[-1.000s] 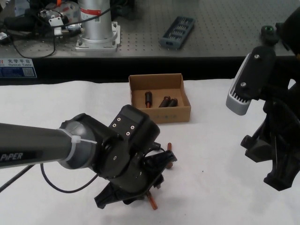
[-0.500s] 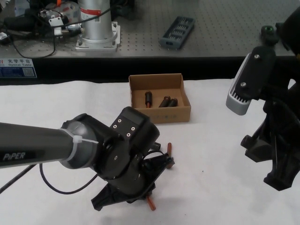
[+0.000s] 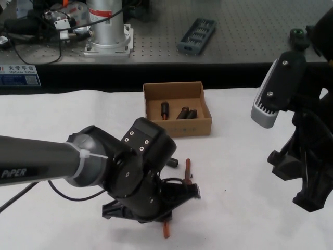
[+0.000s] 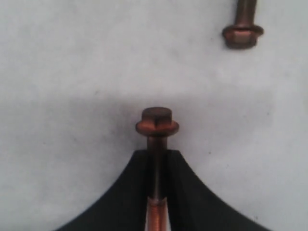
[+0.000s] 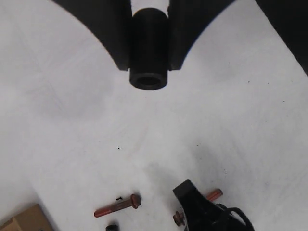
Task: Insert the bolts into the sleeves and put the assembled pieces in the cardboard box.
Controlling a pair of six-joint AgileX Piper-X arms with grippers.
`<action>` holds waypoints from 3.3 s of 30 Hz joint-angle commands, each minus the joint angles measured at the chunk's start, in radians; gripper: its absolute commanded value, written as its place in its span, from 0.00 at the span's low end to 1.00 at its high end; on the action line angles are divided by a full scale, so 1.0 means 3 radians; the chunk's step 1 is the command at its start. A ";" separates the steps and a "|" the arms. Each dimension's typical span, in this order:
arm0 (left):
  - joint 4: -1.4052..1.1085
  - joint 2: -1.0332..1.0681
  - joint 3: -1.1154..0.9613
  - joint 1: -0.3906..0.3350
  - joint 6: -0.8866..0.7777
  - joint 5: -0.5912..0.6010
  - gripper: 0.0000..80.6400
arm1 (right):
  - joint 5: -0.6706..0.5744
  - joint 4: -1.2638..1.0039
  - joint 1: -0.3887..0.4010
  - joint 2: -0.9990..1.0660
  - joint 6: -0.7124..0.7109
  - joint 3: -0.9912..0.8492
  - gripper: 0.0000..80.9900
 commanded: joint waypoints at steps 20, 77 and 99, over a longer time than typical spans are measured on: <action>-0.0708 -0.2148 0.0306 0.1034 0.0852 0.1005 0.07 | -0.1699 -0.1366 -0.0002 0.0178 0.1123 -0.0003 0.04; -0.2707 -0.2554 0.1311 0.1424 -0.0197 0.2171 0.07 | -0.1366 -0.2598 0.0600 0.0573 0.1548 -0.0003 0.04; -0.2673 -0.2554 0.1311 0.1424 -0.0197 0.2171 0.07 | -0.1215 -0.2720 0.0600 0.0573 0.1577 -0.0009 0.04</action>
